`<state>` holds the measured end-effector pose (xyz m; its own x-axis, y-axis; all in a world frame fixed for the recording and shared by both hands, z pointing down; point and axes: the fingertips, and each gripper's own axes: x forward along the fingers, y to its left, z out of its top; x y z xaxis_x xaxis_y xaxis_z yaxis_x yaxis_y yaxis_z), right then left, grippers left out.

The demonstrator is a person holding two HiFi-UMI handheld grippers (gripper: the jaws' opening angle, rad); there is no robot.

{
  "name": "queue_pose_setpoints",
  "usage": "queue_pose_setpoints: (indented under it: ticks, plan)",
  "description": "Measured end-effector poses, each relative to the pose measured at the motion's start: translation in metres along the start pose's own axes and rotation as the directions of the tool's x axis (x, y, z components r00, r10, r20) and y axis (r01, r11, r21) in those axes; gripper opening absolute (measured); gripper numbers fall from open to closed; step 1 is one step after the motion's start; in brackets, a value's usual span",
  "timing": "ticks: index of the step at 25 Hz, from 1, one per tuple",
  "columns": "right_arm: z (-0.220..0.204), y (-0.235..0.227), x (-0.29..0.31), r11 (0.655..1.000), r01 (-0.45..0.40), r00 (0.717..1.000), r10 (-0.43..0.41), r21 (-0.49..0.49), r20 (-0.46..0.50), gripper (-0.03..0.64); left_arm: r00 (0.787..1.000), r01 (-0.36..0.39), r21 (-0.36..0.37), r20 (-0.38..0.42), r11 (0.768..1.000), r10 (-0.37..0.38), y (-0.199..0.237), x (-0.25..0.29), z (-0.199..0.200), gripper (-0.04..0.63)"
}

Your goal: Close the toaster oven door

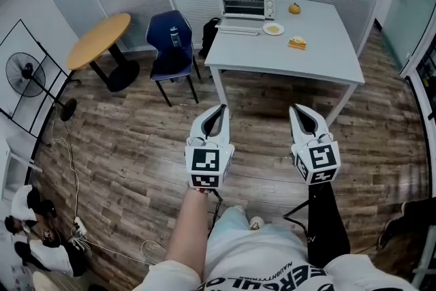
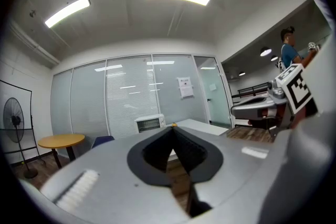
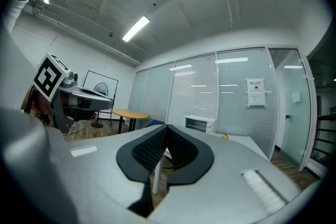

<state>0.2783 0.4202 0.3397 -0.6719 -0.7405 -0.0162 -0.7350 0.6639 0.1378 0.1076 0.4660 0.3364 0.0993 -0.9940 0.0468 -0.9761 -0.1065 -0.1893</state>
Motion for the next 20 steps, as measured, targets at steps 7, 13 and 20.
queue_pose_setpoints:
  ticks: [7,13,20]
  plan:
    - [0.003,-0.002,0.018,1.0,-0.007,1.0,0.007,0.011,0.029,0.002,1.0,-0.016,-0.001,0.002,1.0,0.016,0.017,0.012,-0.003,0.057]
    - [-0.001,-0.013,0.056,1.0,-0.005,1.0,0.004,0.01,0.021,0.002,1.0,-0.011,-0.012,-0.003,1.0,0.011,0.038,0.049,-0.01,0.057]
    - [-0.004,-0.036,0.123,1.0,0.014,1.0,-0.014,-0.006,0.015,0.002,1.0,0.012,-0.029,-0.003,1.0,-0.012,0.07,0.115,-0.016,0.055]
